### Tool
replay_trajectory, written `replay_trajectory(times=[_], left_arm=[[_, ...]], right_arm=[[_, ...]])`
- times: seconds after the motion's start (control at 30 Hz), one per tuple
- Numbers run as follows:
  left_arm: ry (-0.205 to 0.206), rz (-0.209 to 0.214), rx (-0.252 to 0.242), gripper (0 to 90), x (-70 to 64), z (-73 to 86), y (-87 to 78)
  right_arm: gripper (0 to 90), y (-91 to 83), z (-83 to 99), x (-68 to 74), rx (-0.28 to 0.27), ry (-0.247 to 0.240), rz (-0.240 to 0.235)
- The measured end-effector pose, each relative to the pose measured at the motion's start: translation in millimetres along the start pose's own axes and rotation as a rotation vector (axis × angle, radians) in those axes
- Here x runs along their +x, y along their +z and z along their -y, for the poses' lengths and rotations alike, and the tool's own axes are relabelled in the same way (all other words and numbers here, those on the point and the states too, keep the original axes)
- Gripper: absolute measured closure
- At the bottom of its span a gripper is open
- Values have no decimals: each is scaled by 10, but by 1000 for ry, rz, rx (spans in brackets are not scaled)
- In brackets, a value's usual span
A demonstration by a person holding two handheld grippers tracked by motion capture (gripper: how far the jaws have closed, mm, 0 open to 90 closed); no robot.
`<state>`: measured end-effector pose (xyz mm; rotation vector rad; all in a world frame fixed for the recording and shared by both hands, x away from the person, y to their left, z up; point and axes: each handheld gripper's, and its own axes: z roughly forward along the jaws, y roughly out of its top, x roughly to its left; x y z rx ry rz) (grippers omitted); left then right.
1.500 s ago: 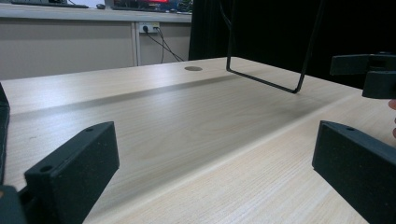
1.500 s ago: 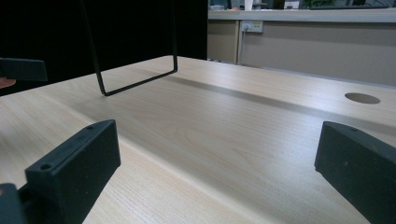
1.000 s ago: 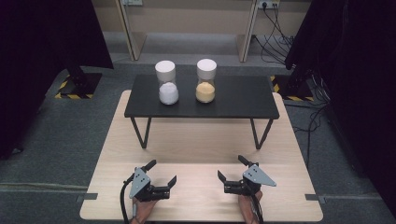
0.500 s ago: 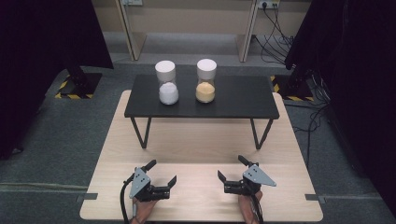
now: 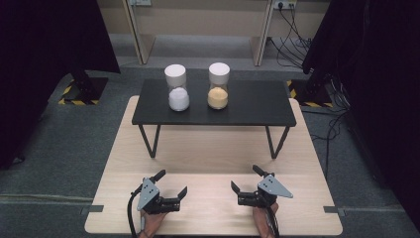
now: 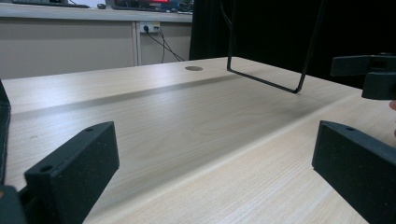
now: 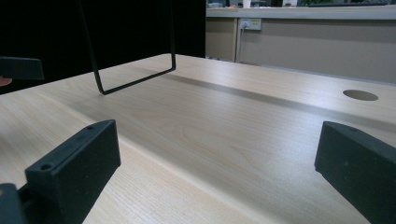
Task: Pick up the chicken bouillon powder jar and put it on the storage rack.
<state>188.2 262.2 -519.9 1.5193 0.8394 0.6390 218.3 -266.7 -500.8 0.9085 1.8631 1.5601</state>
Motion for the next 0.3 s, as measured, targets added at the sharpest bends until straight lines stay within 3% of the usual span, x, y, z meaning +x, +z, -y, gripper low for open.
replay_trajectory(times=[0.3], left_arm=[[2, 0, 0, 0, 0, 0, -2]], right_arm=[[1, -3, 5, -6, -2, 4, 0]])
